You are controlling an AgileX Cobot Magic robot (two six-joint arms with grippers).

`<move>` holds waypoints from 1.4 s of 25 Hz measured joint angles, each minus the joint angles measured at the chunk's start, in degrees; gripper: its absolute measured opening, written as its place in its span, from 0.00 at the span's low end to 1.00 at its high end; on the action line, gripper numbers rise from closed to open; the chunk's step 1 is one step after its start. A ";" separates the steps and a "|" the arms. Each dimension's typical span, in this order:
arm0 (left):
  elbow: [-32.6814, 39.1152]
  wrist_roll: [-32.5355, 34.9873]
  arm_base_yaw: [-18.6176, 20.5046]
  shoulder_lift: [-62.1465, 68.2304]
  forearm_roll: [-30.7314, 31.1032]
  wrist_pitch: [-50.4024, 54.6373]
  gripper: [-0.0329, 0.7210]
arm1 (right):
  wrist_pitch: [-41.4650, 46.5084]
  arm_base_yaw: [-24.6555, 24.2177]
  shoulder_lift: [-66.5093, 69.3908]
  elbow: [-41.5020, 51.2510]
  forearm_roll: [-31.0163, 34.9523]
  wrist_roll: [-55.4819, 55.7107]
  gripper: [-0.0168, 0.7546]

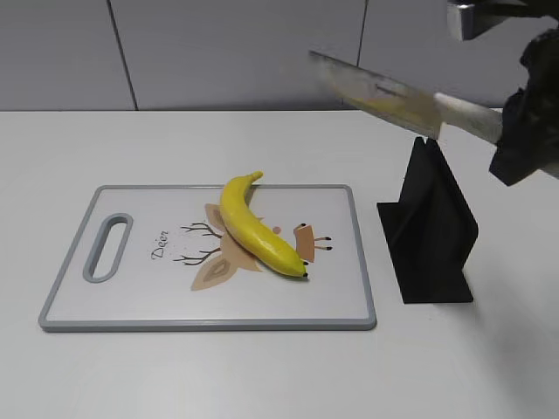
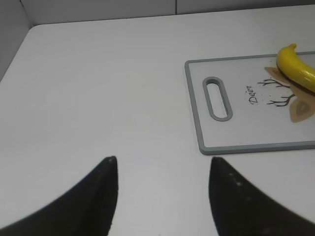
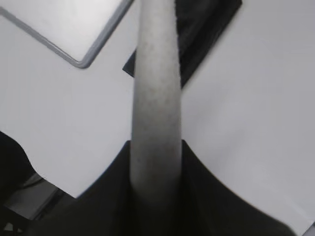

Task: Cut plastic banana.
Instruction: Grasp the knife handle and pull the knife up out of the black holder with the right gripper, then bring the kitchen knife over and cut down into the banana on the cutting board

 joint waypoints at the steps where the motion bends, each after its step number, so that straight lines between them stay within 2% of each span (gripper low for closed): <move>1: 0.00 0.45 0.00 0.30 0.00 0.00 0.80 | -0.33 0.00 0.00 -0.60 0.99 -3.85 0.25; 6: -0.74 3.49 0.00 6.27 -0.54 -1.51 0.80 | -3.20 0.00 0.12 -1.65 4.19 -16.33 0.25; 11: -2.50 9.99 0.00 14.39 -4.83 -7.80 0.80 | -3.60 0.00 1.65 -1.76 4.71 -24.87 0.25; 18: -6.70 25.52 0.00 29.44 -12.73 -13.33 0.80 | -3.44 0.00 4.88 -4.61 9.48 -36.05 0.25; 28: -23.42 46.86 -0.88 53.30 -19.73 -11.46 0.80 | 0.98 0.00 14.91 -15.45 11.09 -44.29 0.25; 35: -38.50 58.69 -6.84 71.59 -20.80 -5.02 0.72 | 1.03 0.00 19.09 -19.07 14.22 -48.19 0.25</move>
